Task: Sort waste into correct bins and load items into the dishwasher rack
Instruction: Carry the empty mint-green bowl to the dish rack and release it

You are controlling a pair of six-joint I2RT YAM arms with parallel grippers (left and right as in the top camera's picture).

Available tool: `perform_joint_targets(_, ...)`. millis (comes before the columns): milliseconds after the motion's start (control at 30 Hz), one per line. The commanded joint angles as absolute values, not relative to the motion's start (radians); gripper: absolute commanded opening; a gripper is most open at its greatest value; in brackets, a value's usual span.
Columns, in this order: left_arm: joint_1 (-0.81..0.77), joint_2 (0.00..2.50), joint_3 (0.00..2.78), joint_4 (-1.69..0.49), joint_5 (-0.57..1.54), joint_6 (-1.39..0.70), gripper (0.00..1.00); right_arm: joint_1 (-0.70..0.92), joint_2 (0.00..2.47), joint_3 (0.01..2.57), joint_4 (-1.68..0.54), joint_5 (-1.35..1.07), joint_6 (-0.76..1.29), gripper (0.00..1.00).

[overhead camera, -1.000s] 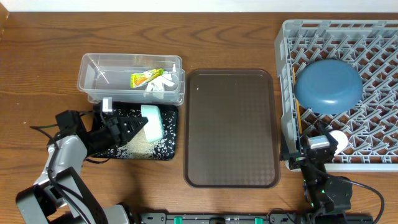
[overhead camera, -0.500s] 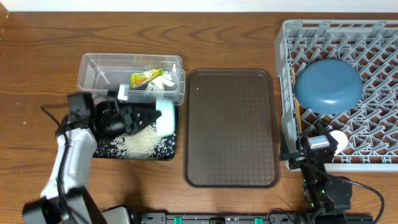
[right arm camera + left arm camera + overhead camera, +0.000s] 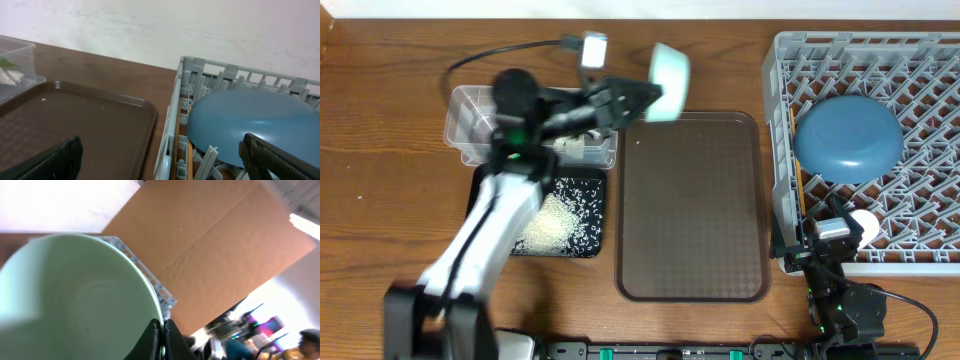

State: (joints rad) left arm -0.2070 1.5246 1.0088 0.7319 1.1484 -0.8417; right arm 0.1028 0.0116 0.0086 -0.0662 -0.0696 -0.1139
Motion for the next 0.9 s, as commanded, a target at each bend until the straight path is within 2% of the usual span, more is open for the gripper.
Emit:
perform_joint_targets(0,-0.289,1.72,1.058,0.887,1.082,-1.177,0.06,0.092,0.006,0.006,-0.067,-0.064,-0.117,0.99)
perform_joint_targets(200,-0.429,1.942,1.238,0.956,1.042,-1.225,0.07,0.092,0.006,0.006,-0.067,-0.064,-0.117,0.99)
perform_joint_targets(433,-0.547,2.083,1.386,0.952,0.87,-1.225,0.06,0.092,0.006,0.006,-0.067,-0.064,-0.117,0.99)
perform_joint_targets(633,-0.622,2.138,1.399,0.952,0.747,-1.229,0.06,0.092,0.006,0.006,-0.067,-0.064,-0.117,0.99)
perform_joint_targets(867,-0.692,2.169,1.399,0.951,0.712,-1.232,0.06,0.092,0.006,0.006,-0.067,-0.064,-0.117,0.99)
